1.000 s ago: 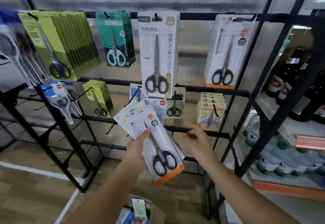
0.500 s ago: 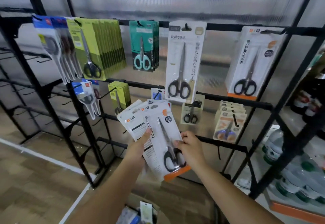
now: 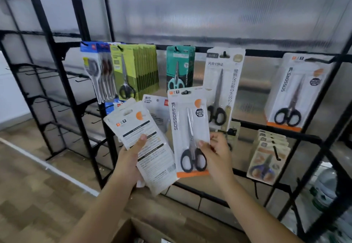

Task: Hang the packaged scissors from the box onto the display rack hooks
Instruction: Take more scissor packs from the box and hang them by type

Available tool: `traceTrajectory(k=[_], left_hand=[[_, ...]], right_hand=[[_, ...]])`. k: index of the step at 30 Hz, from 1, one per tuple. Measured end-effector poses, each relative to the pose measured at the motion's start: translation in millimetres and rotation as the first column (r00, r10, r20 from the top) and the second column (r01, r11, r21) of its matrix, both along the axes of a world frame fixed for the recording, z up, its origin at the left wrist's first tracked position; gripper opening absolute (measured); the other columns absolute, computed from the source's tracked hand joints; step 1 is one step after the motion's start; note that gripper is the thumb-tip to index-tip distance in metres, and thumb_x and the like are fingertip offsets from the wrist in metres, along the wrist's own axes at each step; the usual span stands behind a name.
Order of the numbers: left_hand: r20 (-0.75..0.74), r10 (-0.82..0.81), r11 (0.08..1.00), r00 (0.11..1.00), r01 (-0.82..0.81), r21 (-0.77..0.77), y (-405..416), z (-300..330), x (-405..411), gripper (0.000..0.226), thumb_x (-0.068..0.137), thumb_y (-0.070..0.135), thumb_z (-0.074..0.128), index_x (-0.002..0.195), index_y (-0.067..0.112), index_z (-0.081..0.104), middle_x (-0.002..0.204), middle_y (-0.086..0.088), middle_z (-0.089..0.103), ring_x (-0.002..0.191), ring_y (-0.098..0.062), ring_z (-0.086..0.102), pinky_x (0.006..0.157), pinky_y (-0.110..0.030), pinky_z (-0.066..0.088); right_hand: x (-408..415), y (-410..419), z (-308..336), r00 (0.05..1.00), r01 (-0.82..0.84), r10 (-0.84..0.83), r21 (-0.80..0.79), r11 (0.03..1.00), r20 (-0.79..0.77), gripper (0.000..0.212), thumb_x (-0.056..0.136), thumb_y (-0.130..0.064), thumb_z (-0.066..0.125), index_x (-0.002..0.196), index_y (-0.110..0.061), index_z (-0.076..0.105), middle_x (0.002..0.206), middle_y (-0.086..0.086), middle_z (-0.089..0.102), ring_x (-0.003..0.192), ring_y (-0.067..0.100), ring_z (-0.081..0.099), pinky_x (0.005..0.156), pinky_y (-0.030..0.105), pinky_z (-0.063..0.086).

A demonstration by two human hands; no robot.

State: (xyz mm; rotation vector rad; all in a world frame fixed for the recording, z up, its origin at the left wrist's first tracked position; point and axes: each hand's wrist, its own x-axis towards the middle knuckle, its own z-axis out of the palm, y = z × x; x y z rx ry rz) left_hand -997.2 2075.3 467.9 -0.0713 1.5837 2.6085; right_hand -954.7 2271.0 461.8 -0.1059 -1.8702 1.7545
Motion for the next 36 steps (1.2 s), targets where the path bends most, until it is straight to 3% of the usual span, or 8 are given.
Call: traceTrajectory(k=[10,15,20,22,24,31,33,36], left_hand=[[-0.115,-0.182,0.983,0.977,0.184,0.011,62.3,34.8,1.5,0.034,0.058,0.041,0.074,0.090,0.030,0.069,0.087,0.006,0.075,0.077,-0.017,0.073,0.062,-0.039,0.053],[-0.059,-0.300,0.954,0.952,0.301,0.010,99.6,43.9,11.9,0.036,0.049,0.042,0.077,0.082,0.031,0.070,0.086,0.002,0.076,0.072,-0.021,0.073,0.053,-0.048,0.054],[-0.086,-0.408,0.911,0.909,0.411,0.024,122.2,43.7,16.7,0.034,0.054,0.043,0.079,0.085,0.030,0.072,0.092,-0.002,0.075,0.078,-0.023,0.073,0.053,-0.044,0.055],[-0.102,-0.435,0.898,0.895,0.439,0.019,126.9,42.3,16.6,0.028,0.057,0.043,0.081,0.081,0.032,0.074,0.094,-0.002,0.075,0.080,-0.022,0.073,0.053,-0.043,0.055],[-0.098,-0.455,0.889,0.885,0.457,0.007,129.6,40.5,15.3,0.033,0.053,0.046,0.085,0.081,0.031,0.074,0.094,-0.002,0.075,0.081,-0.023,0.073,0.054,-0.044,0.055],[-0.113,-0.483,0.873,0.868,0.488,0.015,129.8,35.9,9.4,0.037,0.048,0.047,0.083,0.080,0.031,0.074,0.094,-0.003,0.075,0.081,-0.024,0.073,0.054,-0.044,0.055],[-0.113,-0.493,0.868,0.863,0.497,0.013,129.3,34.5,7.8,0.029,0.057,0.044,0.082,0.081,0.031,0.075,0.095,-0.003,0.075,0.082,-0.024,0.073,0.055,-0.044,0.055],[-0.096,-0.485,0.871,0.869,0.490,0.034,129.3,31.4,7.8,0.018,0.066,0.038,0.077,0.081,0.029,0.075,0.096,-0.004,0.075,0.082,-0.025,0.073,0.056,-0.045,0.055]], right_hand=[[46.7,79.3,38.0,0.915,0.320,-0.337,-0.106,0.941,-0.223,0.029,0.088,-0.004,0.058,0.095,-0.030,0.049,0.079,-0.012,0.070,0.077,-0.001,0.064,0.070,0.017,0.051],[77.2,120.8,57.6,0.834,0.439,-0.463,-0.147,0.886,-0.300,0.052,0.090,0.007,0.051,0.131,-0.024,0.047,0.129,0.009,0.057,0.116,0.017,0.056,0.096,0.026,0.048],[88.5,148.0,67.6,0.786,0.566,-0.543,-0.009,0.824,-0.295,0.049,0.089,0.006,0.054,0.132,-0.019,0.050,0.115,0.013,0.063,0.105,0.018,0.055,0.091,0.029,0.045],[90.5,150.1,63.4,0.781,0.573,-0.546,-0.001,0.820,-0.304,0.049,0.089,0.006,0.054,0.131,-0.019,0.048,0.108,-0.009,0.063,0.098,-0.006,0.055,0.088,0.013,0.028],[91.2,152.1,60.5,0.769,0.594,-0.563,0.013,0.804,-0.302,0.050,0.089,0.006,0.054,0.129,-0.022,0.045,0.103,-0.026,0.060,0.077,-0.021,0.056,0.070,0.001,0.046],[92.4,163.4,77.9,0.738,0.647,-0.619,0.021,0.762,-0.267,0.045,0.090,0.001,0.056,0.132,-0.012,0.050,0.106,-0.013,0.061,0.096,0.005,0.058,0.064,-0.005,0.036],[93.8,168.5,78.3,0.751,0.644,-0.620,0.048,0.763,-0.228,0.045,0.090,0.000,0.055,0.133,-0.013,0.050,0.101,-0.008,0.063,0.080,-0.010,0.061,0.070,-0.007,0.027],[93.2,173.8,76.7,0.762,0.646,-0.628,0.109,0.756,-0.158,0.044,0.091,-0.002,0.055,0.133,-0.014,0.050,0.069,-0.015,0.047,0.044,-0.013,0.049,0.042,0.002,0.033]])
